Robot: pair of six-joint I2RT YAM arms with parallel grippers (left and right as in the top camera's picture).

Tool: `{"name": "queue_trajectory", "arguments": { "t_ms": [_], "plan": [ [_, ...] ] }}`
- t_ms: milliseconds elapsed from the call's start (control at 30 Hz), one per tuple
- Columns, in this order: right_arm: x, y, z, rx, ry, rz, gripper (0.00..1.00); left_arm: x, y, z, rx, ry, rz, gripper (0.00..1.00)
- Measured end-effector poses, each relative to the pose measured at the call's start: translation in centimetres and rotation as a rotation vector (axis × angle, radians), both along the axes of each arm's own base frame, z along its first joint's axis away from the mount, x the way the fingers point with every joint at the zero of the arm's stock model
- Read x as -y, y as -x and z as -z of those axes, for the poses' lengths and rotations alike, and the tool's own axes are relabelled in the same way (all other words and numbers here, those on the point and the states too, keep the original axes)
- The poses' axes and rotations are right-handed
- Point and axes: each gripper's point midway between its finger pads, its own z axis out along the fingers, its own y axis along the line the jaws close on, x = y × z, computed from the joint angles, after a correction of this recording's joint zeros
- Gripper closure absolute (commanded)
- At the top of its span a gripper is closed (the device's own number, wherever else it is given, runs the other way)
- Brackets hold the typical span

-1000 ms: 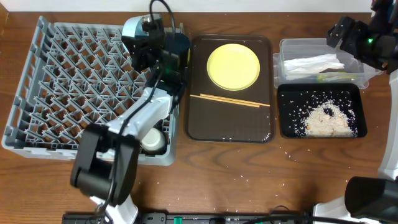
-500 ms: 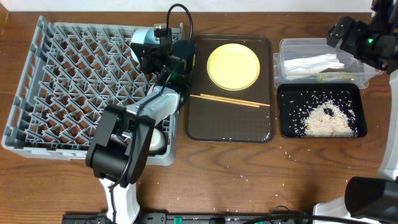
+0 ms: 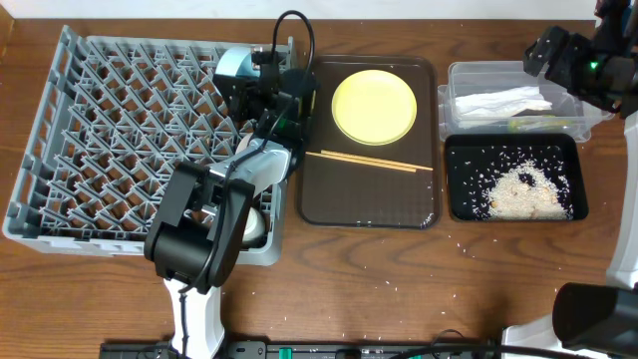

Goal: Sort waste into correct bins and load items into the dishwasher
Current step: 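Move left gripper to the yellow plate edge and grasp it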

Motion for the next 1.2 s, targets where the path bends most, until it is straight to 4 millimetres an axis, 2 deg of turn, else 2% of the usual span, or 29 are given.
{"name": "queue_trajectory", "arguments": {
  "t_ms": [133, 300, 433, 800, 1000, 1133, 1200],
  "plan": [
    [0.0, 0.0, 0.0, 0.000, 0.000, 0.000, 0.01, 1.5, 0.5, -0.1, -0.017, -0.023, 0.011, 0.61],
    [0.0, 0.0, 0.0, 0.000, 0.000, 0.000, 0.01, 3.8, 1.0, -0.2, -0.021, -0.034, 0.045, 0.44],
    [0.0, 0.0, 0.0, 0.000, 0.000, 0.000, 0.01, 4.7, 1.2, -0.3, -0.019, -0.037, 0.060, 0.32],
    [0.0, 0.0, 0.0, 0.000, 0.000, 0.000, 0.01, 6.2, 1.5, -0.3, -0.022, -0.040, 0.090, 0.10],
    [0.0, 0.0, 0.0, 0.000, 0.000, 0.000, 0.01, 8.3, 1.4, -0.4, -0.021, -0.026, 0.165, 0.06],
    [0.0, 0.0, 0.0, 0.000, 0.000, 0.000, 0.01, 10.3, 1.2, -1.9, 0.006, 0.012, 0.257, 0.00],
    [0.0, 0.0, 0.0, 0.000, 0.000, 0.000, 0.01, 10.8, 1.2, -3.2, 0.029, 0.036, 0.294, 0.02]
  ]
}}
